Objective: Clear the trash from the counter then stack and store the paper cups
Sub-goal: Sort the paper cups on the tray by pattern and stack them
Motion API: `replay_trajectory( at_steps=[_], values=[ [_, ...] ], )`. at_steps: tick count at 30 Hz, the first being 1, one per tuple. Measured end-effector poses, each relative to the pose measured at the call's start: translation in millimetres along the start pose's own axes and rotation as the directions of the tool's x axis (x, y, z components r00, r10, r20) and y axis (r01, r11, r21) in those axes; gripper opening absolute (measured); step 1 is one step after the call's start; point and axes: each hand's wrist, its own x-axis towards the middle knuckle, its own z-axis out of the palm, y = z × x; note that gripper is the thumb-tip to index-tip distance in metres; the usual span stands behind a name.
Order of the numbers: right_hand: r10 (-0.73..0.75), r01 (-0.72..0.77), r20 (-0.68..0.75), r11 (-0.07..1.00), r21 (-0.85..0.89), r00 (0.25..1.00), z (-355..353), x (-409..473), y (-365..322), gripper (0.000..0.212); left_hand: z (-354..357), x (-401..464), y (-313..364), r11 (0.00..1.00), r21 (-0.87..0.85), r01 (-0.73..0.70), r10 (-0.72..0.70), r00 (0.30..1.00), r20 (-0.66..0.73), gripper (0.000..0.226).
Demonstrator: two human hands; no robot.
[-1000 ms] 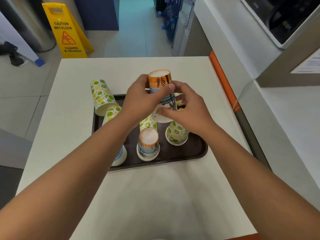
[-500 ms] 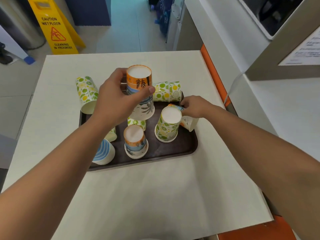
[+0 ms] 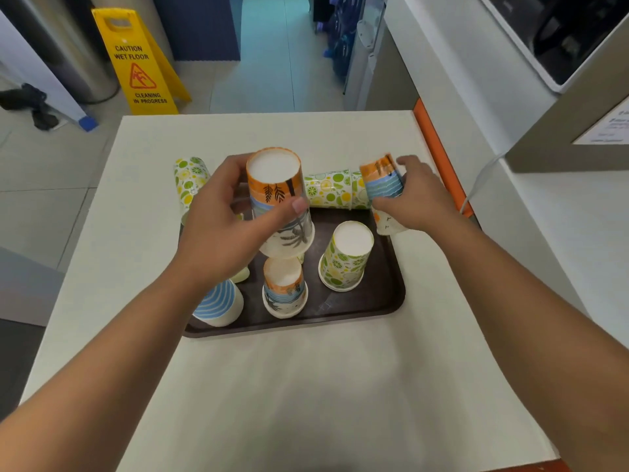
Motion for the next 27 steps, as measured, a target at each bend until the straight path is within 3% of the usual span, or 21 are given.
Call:
replay_trajectory(
  at_steps=[4, 9, 16, 19, 27],
  values=[
    [-0.114, 0.164, -0.273, 0.972, 0.169, 0.955, -9.7, -31.0, -35.4, 0.073, -0.6, -19.3, -8.7, 1.0, 0.007, 0.014, -0.014, 1.0, 0.021, 0.054],
    [-0.137, 0.319, -0.401, 0.844, 0.431, 0.906, -12.3, -78.7, -82.2, 0.065, 5.8, -38.2, -24.6, 0.998, 0.047, 0.045, -0.048, 0.998, 0.051, 0.057],
    [-0.187, 0.354, -0.334, 0.749, 0.56, 0.924, 3.0, -128.5, -113.3, 0.074, 25.3, -64.8, -67.6, 0.988, 0.103, 0.113, -0.118, 0.992, 0.042, 0.064],
    [-0.219, 0.346, -0.285, 0.758, 0.553, 0.933, 17.7, -138.4, -113.4, 0.078, 28.5, -70.8, -87.6, 0.978, 0.104, 0.183, -0.192, 0.978, 0.084, 0.073],
    [-0.206, 0.234, -0.113, 0.793, 0.563, 0.972, 68.0, -151.0, -103.8, 0.077, 6.1, -89.9, -81.8, 0.966, 0.167, 0.196, -0.223, 0.961, 0.163, 0.064]
  ],
)
